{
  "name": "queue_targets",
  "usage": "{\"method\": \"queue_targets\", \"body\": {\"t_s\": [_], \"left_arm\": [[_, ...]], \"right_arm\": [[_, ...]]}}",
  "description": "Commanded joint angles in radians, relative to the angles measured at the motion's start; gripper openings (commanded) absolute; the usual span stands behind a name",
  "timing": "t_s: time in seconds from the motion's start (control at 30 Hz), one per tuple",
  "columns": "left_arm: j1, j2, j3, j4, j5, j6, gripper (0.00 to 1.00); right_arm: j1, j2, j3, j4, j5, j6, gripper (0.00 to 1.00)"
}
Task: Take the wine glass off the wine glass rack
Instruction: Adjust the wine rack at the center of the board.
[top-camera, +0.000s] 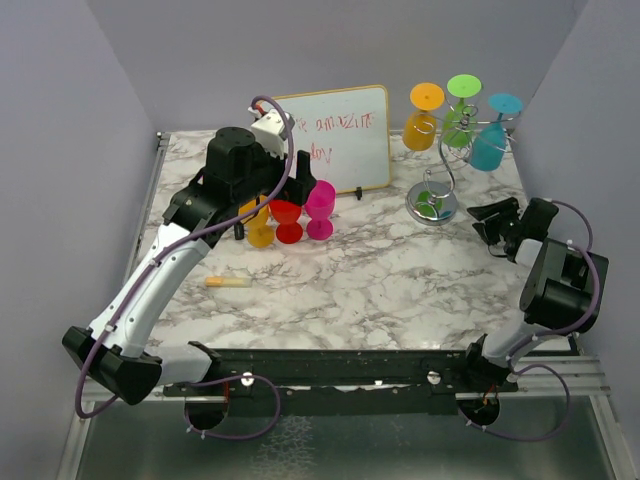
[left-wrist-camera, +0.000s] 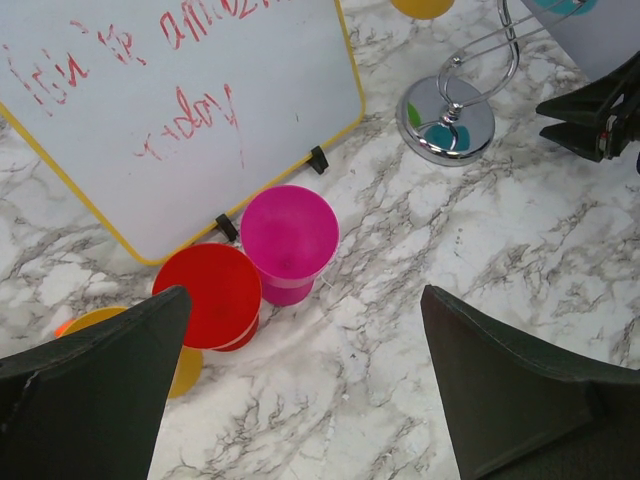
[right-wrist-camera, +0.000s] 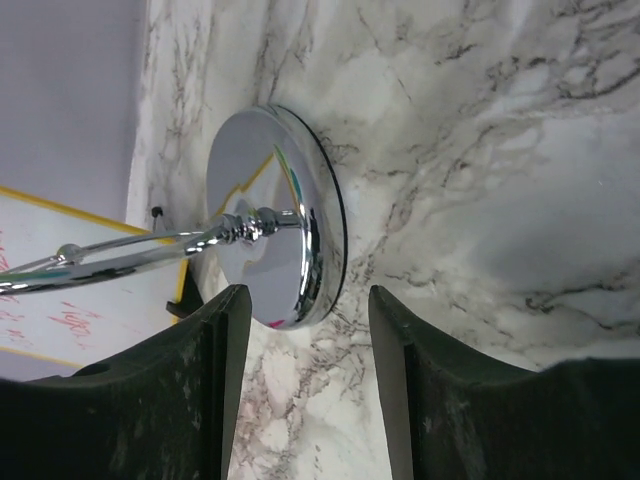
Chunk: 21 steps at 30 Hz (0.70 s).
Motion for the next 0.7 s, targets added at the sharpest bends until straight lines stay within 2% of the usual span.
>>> {"method": "queue_targets", "body": {"t_s": [0.0, 0.37, 0.53, 0.67], "left_arm": [[0.007, -0.015, -0.01, 0.023, 0.009, -0.024, 0.99], [0.007, -0.02, -0.012, 0.026, 0.013, -0.037, 0.99], [0.007, -0.048, -0.032, 0.024, -0.001, -0.033, 0.99], [0.007, -0.069, -0.049, 0.02, -0.025, -0.023, 0.99]], "right_arm": [[-0.004, 0.055, 0.042, 0.128, -0.045, 0.049, 0.55], [0.095, 0.298, 0.235, 0.178, 0.056, 0.076, 0.54], [0.111, 0.384, 0.225, 0.359, 0.097, 0.157, 0.54], [0.117, 0.413, 0.222, 0.461, 0.054, 0.192, 0.53]]}}
